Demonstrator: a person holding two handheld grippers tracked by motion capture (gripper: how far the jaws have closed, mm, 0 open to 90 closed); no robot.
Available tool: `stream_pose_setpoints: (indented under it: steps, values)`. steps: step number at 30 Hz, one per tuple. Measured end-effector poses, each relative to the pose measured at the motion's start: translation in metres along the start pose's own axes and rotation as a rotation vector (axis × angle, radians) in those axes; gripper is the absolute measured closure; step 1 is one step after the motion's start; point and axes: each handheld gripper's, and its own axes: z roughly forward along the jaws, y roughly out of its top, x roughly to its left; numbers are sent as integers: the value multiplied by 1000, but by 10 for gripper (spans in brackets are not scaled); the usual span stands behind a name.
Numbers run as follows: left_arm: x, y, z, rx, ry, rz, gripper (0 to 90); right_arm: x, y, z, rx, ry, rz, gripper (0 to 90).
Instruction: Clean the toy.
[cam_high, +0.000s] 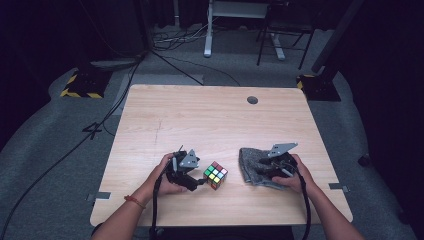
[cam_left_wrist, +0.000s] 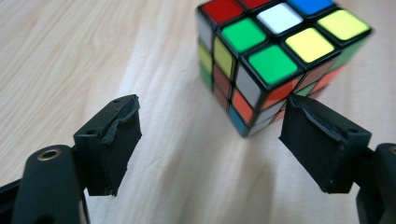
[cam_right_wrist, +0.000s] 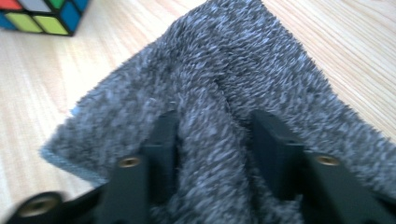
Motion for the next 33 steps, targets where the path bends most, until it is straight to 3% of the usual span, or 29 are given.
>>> stream_pose_setpoints:
  steps: [4,8,10,16,19,22,30,31,33]
  values:
    - [0,-2,1,11,6,-11,210,3,1,0,4,2,-18,675]
    - [-9,0,-1,-3,-37,-30,155,3,1,0,3,2,-15,687]
    - [-19,2,1,5,-21,-12,163,4,2,0,3,-1,-18,694]
    - [-39,5,8,3,29,-50,157,4,2,0,1,-8,-25,718]
    - [-39,11,15,-12,12,-82,159,5,2,1,1,-10,-26,736]
    - [-41,17,27,15,7,-78,156,6,3,1,0,-14,-33,751]
    - [-37,23,41,-24,-35,-86,157,7,4,0,-3,-21,-48,775]
    - [-37,24,42,-23,-30,-81,170,7,4,-1,-6,-22,-50,777]
    - [-35,24,43,-30,-27,-75,280,7,5,-1,-7,-24,-51,779]
